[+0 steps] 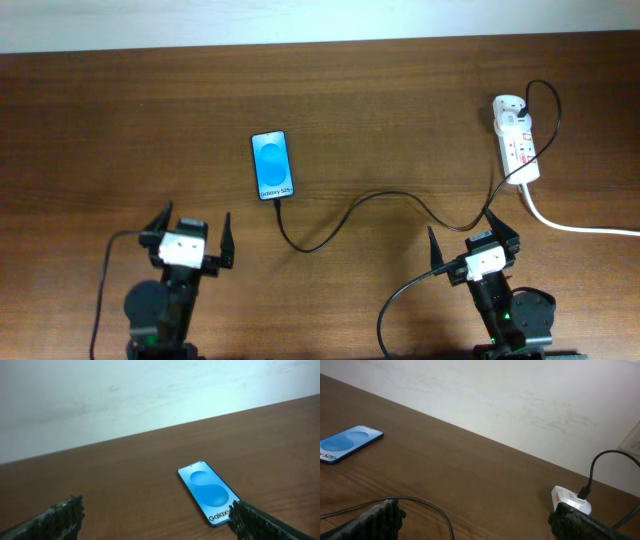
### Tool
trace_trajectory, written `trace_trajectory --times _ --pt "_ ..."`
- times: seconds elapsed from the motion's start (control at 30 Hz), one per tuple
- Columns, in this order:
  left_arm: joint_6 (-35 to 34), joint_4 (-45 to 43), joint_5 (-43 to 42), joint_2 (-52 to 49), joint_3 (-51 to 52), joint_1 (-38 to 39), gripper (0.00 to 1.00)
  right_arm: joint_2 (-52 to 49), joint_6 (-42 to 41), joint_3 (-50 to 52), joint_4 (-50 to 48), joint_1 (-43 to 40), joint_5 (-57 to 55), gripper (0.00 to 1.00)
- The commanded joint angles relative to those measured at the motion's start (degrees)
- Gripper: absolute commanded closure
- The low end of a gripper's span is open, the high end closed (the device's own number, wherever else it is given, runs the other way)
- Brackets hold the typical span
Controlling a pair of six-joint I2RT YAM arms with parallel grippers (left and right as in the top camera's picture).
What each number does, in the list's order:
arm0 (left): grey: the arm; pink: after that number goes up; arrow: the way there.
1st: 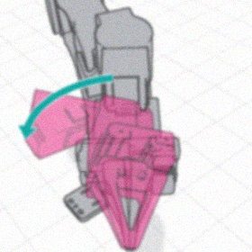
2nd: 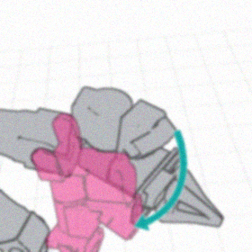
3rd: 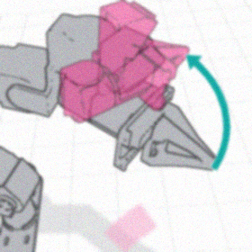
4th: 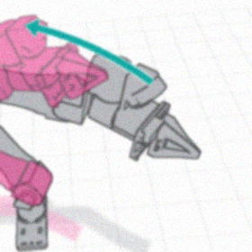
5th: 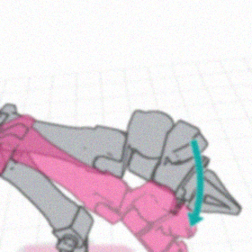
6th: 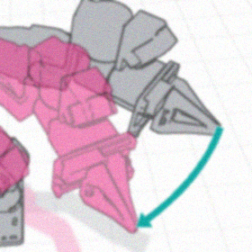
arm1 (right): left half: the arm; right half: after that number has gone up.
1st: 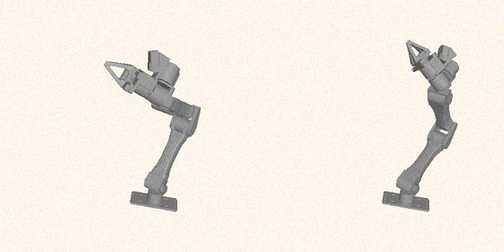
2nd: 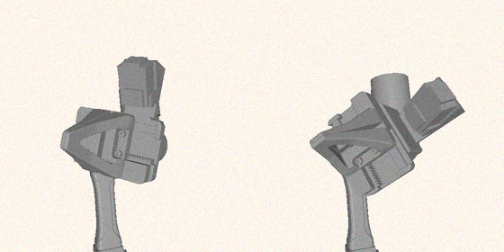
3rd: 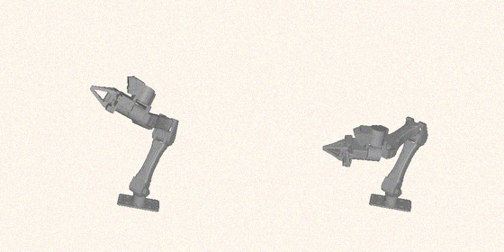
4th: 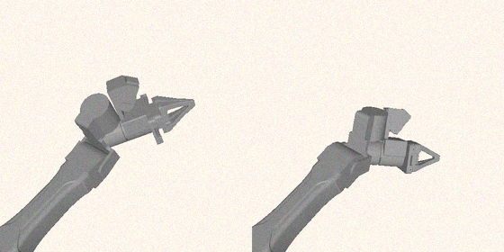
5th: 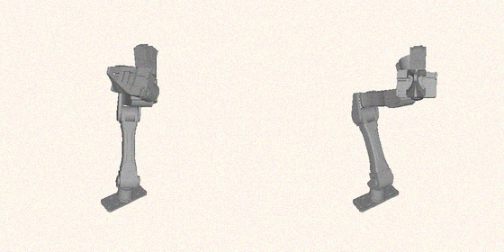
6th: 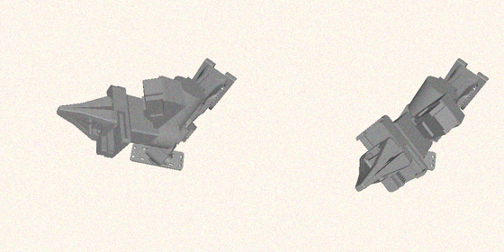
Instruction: Plug charger to phone and switch on socket
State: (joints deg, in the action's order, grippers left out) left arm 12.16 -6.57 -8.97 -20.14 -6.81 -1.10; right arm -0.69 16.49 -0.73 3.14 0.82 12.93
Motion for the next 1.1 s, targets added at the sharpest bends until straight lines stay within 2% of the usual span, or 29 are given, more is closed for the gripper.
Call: trace_trajectory --times 0.0,0.07,0.27,0.37,1.07 --pt "2.93 -0.09 0.28 6.51 4.68 1.38 0.01 0.50 -0.68 0.42 0.17 -0.24 0.31 0.02" --pt "2.93 0.48 0.26 8.87 6.27 1.64 0.00 0.50 -0.68 0.42 0.17 -0.24 0.31 0.01" --pt "2.93 10.64 1.53 16.24 6.34 1.70 0.01 0.50 -0.68 0.42 0.17 -0.24 0.31 0.02" --pt "2.05 10.34 1.27 20.04 6.29 2.05 0.00 0.50 -0.68 0.42 0.17 -0.24 0.31 0.02" --pt "2.08 10.54 1.31 19.85 6.27 2.19 0.01 0.48 -0.68 0.42 0.17 -0.24 0.31 0.02"
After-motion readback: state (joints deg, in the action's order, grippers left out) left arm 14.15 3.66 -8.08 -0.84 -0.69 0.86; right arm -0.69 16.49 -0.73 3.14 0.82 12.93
